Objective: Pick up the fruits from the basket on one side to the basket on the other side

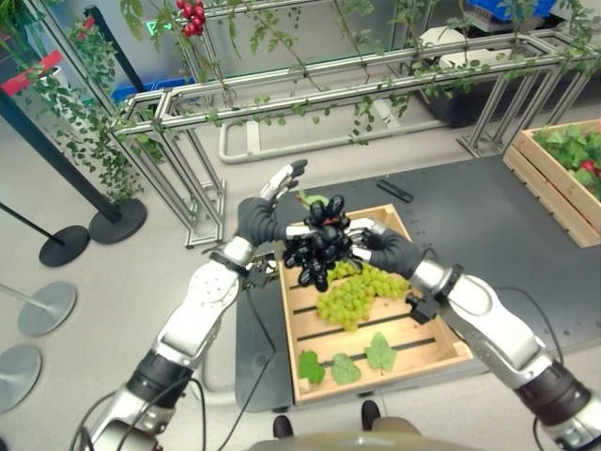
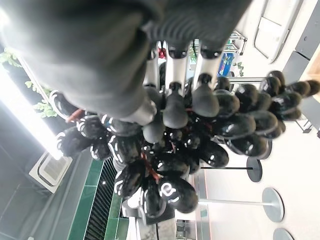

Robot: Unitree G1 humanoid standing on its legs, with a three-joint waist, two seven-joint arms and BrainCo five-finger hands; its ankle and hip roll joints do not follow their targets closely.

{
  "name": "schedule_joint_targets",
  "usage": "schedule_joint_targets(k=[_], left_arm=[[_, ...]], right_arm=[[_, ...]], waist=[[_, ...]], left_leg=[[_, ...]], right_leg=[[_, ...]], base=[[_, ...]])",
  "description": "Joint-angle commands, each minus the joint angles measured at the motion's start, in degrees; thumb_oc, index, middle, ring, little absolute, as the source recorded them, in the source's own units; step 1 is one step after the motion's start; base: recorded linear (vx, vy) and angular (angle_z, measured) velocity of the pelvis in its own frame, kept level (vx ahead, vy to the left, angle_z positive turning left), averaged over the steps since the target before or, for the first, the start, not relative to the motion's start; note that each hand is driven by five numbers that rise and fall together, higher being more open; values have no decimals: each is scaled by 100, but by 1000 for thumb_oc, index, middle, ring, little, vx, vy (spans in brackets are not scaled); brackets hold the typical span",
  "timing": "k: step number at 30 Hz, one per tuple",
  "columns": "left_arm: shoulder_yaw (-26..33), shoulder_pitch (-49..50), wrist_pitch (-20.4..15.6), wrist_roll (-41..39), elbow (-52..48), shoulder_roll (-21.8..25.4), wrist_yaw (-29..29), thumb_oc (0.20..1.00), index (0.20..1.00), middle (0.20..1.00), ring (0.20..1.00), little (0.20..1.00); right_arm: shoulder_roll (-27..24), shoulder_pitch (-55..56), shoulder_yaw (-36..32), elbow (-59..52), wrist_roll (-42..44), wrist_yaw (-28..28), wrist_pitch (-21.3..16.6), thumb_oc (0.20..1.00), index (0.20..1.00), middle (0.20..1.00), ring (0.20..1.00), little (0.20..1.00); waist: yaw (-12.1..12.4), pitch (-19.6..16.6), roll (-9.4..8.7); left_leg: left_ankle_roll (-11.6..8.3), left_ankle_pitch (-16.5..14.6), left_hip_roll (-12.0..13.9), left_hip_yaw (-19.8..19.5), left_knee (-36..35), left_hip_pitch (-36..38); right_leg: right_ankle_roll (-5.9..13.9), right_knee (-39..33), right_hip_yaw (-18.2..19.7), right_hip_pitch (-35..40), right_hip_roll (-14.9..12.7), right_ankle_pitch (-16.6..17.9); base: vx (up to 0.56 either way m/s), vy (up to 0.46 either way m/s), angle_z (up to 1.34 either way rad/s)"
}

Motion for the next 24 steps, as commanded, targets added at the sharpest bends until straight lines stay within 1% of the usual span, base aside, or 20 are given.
schedule_joint_targets(k=[1,4,9,16,17,18,20,21,22,23,24], left_arm=[[104,-84,-350,-164,325,-58,39,1000,1000,1000,1000,1000],[158,-15,-347,-320,509,-83,67,1000,1000,1000,1000,1000],[376,181,-349,-627,805,-48,169,1000,1000,1000,1000,1000],[991,910,-371,-983,1076,-26,157,1000,1000,1000,1000,1000],[1088,990,-385,-1003,1116,-47,187,1000,1000,1000,1000,1000],[1206,1087,-400,-1025,1158,-51,208,1000,1000,1000,1000,1000],[1366,1196,-437,-1082,1241,-64,225,1000,1000,1000,1000,1000],[1366,1196,-437,-1082,1241,-64,225,1000,1000,1000,1000,1000],[1503,1244,-508,-1159,1314,-119,332,1000,1000,1000,1000,1000],[1605,1326,-555,-1145,1279,-147,386,1000,1000,1000,1000,1000],[1735,1427,-584,-1162,1217,-191,439,1000,1000,1000,1000,1000]], right_arm=[[480,-64,-271,-814,275,-68,-681,200,200,200,200,200],[586,35,-409,-731,372,-176,-736,200,200,200,200,200],[747,211,-619,-665,551,-261,-821,200,200,200,200,200],[847,510,-1052,-610,698,-282,-905,200,200,200,200,200],[867,494,-1100,-590,708,-301,-933,200,200,200,200,200],[878,473,-1152,-577,728,-319,-956,200,200,200,200,200],[922,440,-1208,-530,780,-338,-1001,200,200,200,200,200],[922,439,-1208,-529,780,-338,-1001,200,200,200,200,200],[990,254,-1200,-402,765,-418,-1059,200,200,200,200,200],[1055,143,-1169,-307,764,-451,-1067,200,200,200,200,200],[1120,-2,-1110,-209,758,-467,-1074,200,200,200,200,200]], waist=[[-132,-342,-396],[-152,-341,-369],[-239,-289,-314],[-295,-395,-209],[-296,-394,-203],[-303,-387,-209],[-290,-356,-245],[-291,-357,-244],[-172,-249,-279],[-68,-221,-291],[43,-226,-332]], left_leg=[[1,-750,-95,-15,489,203],[-17,-721,-74,-62,474,202],[-44,-690,30,-165,513,191],[-139,-592,237,-209,527,269],[-130,-619,240,-249,598,261],[-125,-710,241,-293,823,213],[-109,-782,210,-387,1248,92],[-109,-786,212,-388,1256,87],[-94,-727,-165,-1007,1699,-137],[-15,-863,-523,-1443,1733,-248],[105,-967,-864,-1888,1717,-361]], right_leg=[[597,-830,-267,398,-429,554],[554,-744,-282,395,-417,481],[407,-253,-270,253,-304,211],[238,-172,-308,332,-62,-4],[208,-144,-266,321,-24,-34],[172,-85,-197,296,19,-66],[112,-34,-103,280,57,-72],[112,-34,-104,278,58,-72],[52,12,123,250,113,-55],[37,35,300,233,162,-59],[39,58,505,167,202,-9]], base=[[0,0,0],[-7,-22,0],[-18,-60,9],[19,-109,3],[8,-117,1],[3,-106,-3],[14,-73,-14],[16,-21,-23],[28,4,-19],[56,-5,-52],[79,-9,-76]])
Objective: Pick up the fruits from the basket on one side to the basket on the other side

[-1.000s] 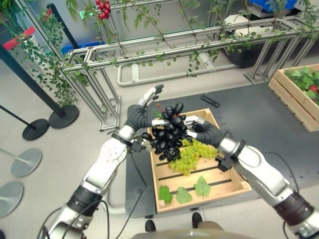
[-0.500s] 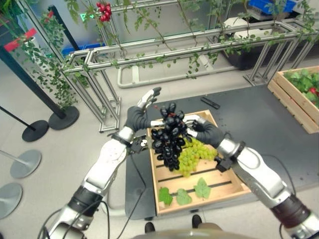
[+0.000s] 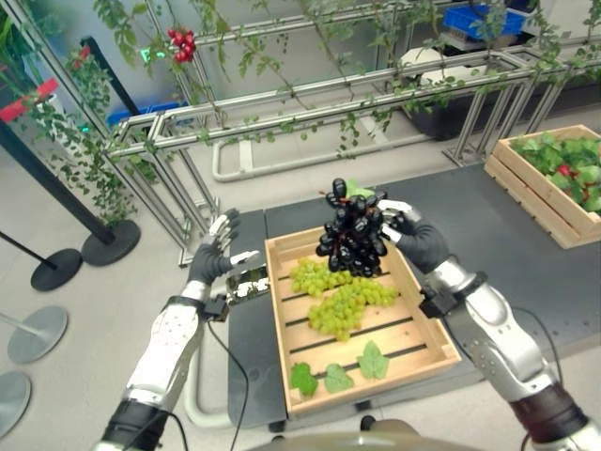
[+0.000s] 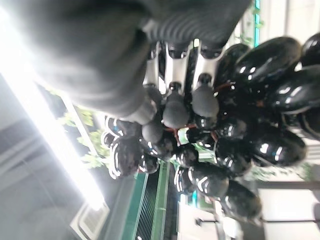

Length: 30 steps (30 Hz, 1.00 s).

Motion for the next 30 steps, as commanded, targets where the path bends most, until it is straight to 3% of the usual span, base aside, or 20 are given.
schedule_joint_targets(k=[1,3,8,12,14,15,17,20,23,27,30], left_arm=[[615,86,-559,-255,-118,-68,225,1000,1000,1000,1000,1000],[855,283,-634,-268,-154,-87,241,1000,1000,1000,1000,1000],[924,199,-741,-208,-141,-145,239,1000,1000,1000,1000,1000],[1010,217,-789,-10,-247,-12,253,1000,1000,1000,1000,1000],[1092,238,-826,60,-308,69,306,1000,1000,1000,1000,1000],[1116,227,-831,64,-329,98,318,1000,1000,1000,1000,1000],[1171,216,-820,73,-371,129,396,1000,1000,1000,1000,1000],[1204,218,-769,134,-349,108,438,1000,1000,1000,1000,1000],[1304,316,-737,189,-430,87,501,1000,1000,1000,1000,1000],[1445,456,-734,224,-514,61,518,1000,1000,1000,1000,1000],[1509,542,-719,210,-578,87,527,1000,1000,1000,1000,1000]], right_arm=[[287,-715,-172,-279,315,-106,-664,200,200,200,200,200],[317,-887,-88,-216,292,-49,-626,200,200,200,200,200],[327,-828,-255,-288,110,-2,-599,200,200,200,200,200],[388,-990,-214,-361,-37,-45,-608,200,200,200,200,200],[416,-1116,-130,-370,-101,-55,-613,200,200,200,200,200],[442,-1191,-84,-371,-111,-55,-602,200,200,200,200,200],[515,-1296,-50,-336,-111,-106,-609,200,200,200,200,200],[511,-1242,-82,-296,-124,-121,-584,200,200,200,200,200],[617,-1193,-126,-317,-55,-159,-606,200,200,200,200,200],[713,-1168,-169,-295,-32,-199,-621,200,200,200,200,200],[836,-1251,-199,-190,63,-348,-679,200,200,200,200,200]], waist=[[257,-85,-177],[326,-77,-230],[153,-116,-266],[212,-44,-433],[264,40,-529],[299,63,-596],[501,127,-565],[513,22,-570],[698,-92,-532],[813,-289,-567],[910,-390,-622]], left_leg=[[190,-706,-1015,-1483,648,-299],[330,-829,-1361,-1965,770,-371],[492,-751,-1108,-1241,214,-170],[611,-724,-1097,-567,-48,-173],[643,-785,-1065,-317,-21,-188],[647,-731,-1045,-218,-21,-251],[667,-685,-902,-47,-9,-323],[690,-508,-813,32,-185,-363],[661,-444,-664,327,-348,-304],[629,-376,-583,655,-504,-274],[609,-423,-502,1033,-493,-255]], right_leg=[[294,-680,168,247,109,466],[402,-641,641,150,207,554],[678,-663,844,-96,120,738],[973,-734,1175,-445,60,1054],[1046,-723,1132,-601,42,1227],[1065,-705,1028,-686,23,1266],[904,-401,59,-654,-198,873],[731,-3,-322,-405,-271,588],[714,166,-1077,-56,-693,319],[811,97,-1560,216,-1088,552],[948,-18,-2099,367,-1594,937]], base=[[77,-5,-150],[28,56,-154],[-88,176,-114],[-177,191,-90],[-184,92,-103],[-200,45,-89],[-199,65,-71],[-120,62,-90],[-60,20,-39],[-27,-11,-35],[-30,-77,-83]])
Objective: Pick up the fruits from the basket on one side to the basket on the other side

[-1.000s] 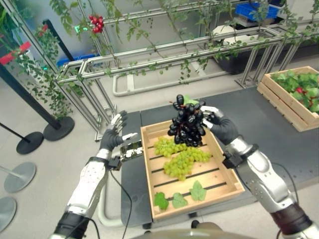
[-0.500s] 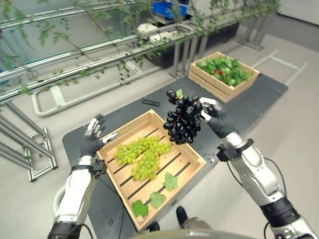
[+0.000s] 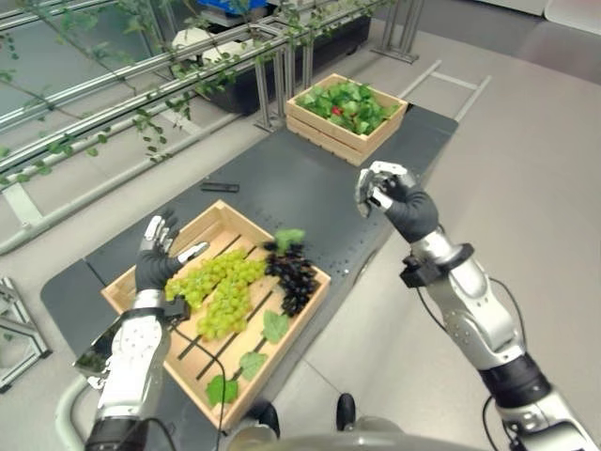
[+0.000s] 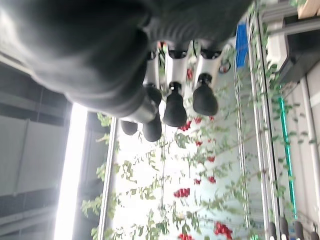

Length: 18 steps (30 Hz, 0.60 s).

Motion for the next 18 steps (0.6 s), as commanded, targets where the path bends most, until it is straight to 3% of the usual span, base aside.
schedule_joint_targets(k=[1,2,3,4,6,8,9,10,18], left_arm=[[206,163,-289,90,-360,402,47,1000,1000,1000,1000,1000],[208,169,-290,87,-360,406,45,1000,1000,1000,1000,1000],[272,296,-270,41,-428,394,31,1000,1000,1000,1000,1000],[281,338,-261,49,-437,382,42,1000,1000,1000,1000,1000],[266,337,-263,18,-404,377,23,1000,1000,1000,1000,1000],[264,345,-265,-18,-417,312,-31,1000,1000,1000,1000,1000],[224,350,-256,-43,-415,264,-73,1000,1000,1000,1000,1000],[177,357,-244,-127,-388,183,-140,1000,1000,1000,1000,1000],[0,365,-170,-252,-288,82,-253,1000,1000,1000,1000,1000]], right_arm=[[387,-298,-177,-147,190,-206,-436,200,200,200,200,200],[392,-299,-172,-142,190,-208,-438,200,200,200,200,200],[475,-383,-115,-67,204,-262,-415,200,200,200,200,200],[469,-402,-95,-35,133,-295,-393,200,200,200,200,200],[366,-423,-56,-23,39,-251,-306,200,200,200,200,200],[265,-361,-67,-24,16,-198,-246,200,200,200,200,200],[201,-281,-128,-65,37,-183,-231,558,558,558,558,558],[146,-133,-236,-84,59,-190,-220,1000,1000,1000,1000,1000],[-4,191,-478,-82,42,-207,-212,1000,1000,1000,1000,1000]], waist=[[80,-614,-256],[87,-594,-264],[190,-627,-295],[230,-667,-339],[230,-710,-391],[235,-714,-396],[221,-713,-382],[175,-743,-363],[57,-735,-324]], left_leg=[[407,-465,-681,-356,158,-292],[412,-491,-696,-347,154,-252],[411,-481,-660,-123,122,-230],[419,-461,-667,-79,94,-244],[397,-415,-650,-39,28,-226],[344,-400,-593,-32,40,-204],[308,-394,-550,-23,37,-168],[232,-380,-458,2,65,-149],[15,-287,-146,-99,248,-161]], right_leg=[[846,-28,-200,507,-1157,882],[869,-18,-184,533,-1171,867],[956,-106,-567,615,-1476,1163],[1001,-186,-601,695,-1491,1210],[983,-389,-270,609,-1207,996],[975,-599,-232,614,-1085,855],[944,-734,-212,684,-990,801],[901,-954,-250,791,-869,684],[711,-1219,-289,1052,-515,379]], base=[[-23,-60,-66],[-39,-104,-78],[-45,-108,-78],[-75,-171,-124],[-39,-140,-120],[20,-180,-100],[41,-305,-107],[24,-196,-93],[16,-125,0]])
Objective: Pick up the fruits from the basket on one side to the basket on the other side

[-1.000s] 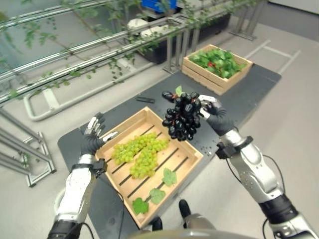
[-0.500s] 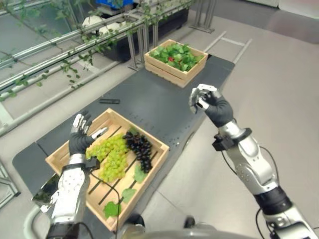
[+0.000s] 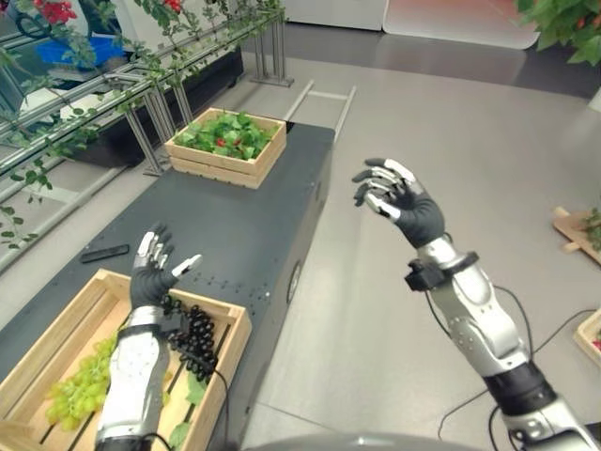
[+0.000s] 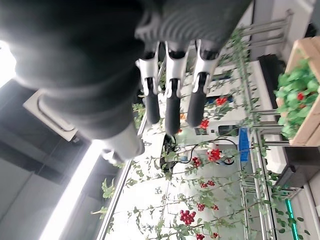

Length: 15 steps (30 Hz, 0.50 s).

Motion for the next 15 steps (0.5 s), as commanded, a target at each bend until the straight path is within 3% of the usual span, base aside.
schedule_joint_targets(k=[1,7,11,13,15], left_arm=[[-53,-46,-178,-148,-299,467,-91,1000,1000,1000,1000,1000],[-90,-66,-193,47,-279,541,-19,1000,1000,1000,1000,1000],[-102,-155,-230,189,-308,711,41,1000,1000,1000,1000,1000],[-123,-280,-266,332,-299,794,128,1000,1000,1000,1000,1000],[-187,-385,-288,393,-280,802,192,1000,1000,1000,1000,1000]], right_arm=[[120,-201,-363,-226,50,7,-255,1000,1000,1000,1000,1000],[122,-192,-357,-71,-72,-35,-268,1000,1000,1000,1000,1000],[140,-196,-433,74,-637,-281,-318,1000,1000,1000,1000,1000],[194,-184,-488,162,-995,-459,-362,1000,1000,1000,1000,1000],[290,-142,-497,265,-1259,-617,-389,1000,1000,1000,1000,1000]], waist=[[21,-88,-353],[84,-101,-379],[214,-41,-389],[242,48,-378],[253,189,-320]], left_leg=[[297,-49,-274,-17,212,-336],[312,-97,-319,-202,244,-345],[511,-186,-601,-558,232,-492],[700,-214,-833,-792,215,-512],[846,-260,-1018,-1029,221,-390]], right_leg=[[519,-822,34,969,-288,105],[545,-819,-37,1073,-319,84],[663,-110,-68,844,-645,223],[798,827,29,494,-1018,639],[810,1527,146,387,-1273,1068]], base=[[24,-49,21],[5,13,13],[-33,149,16],[2,264,55],[69,252,86]])
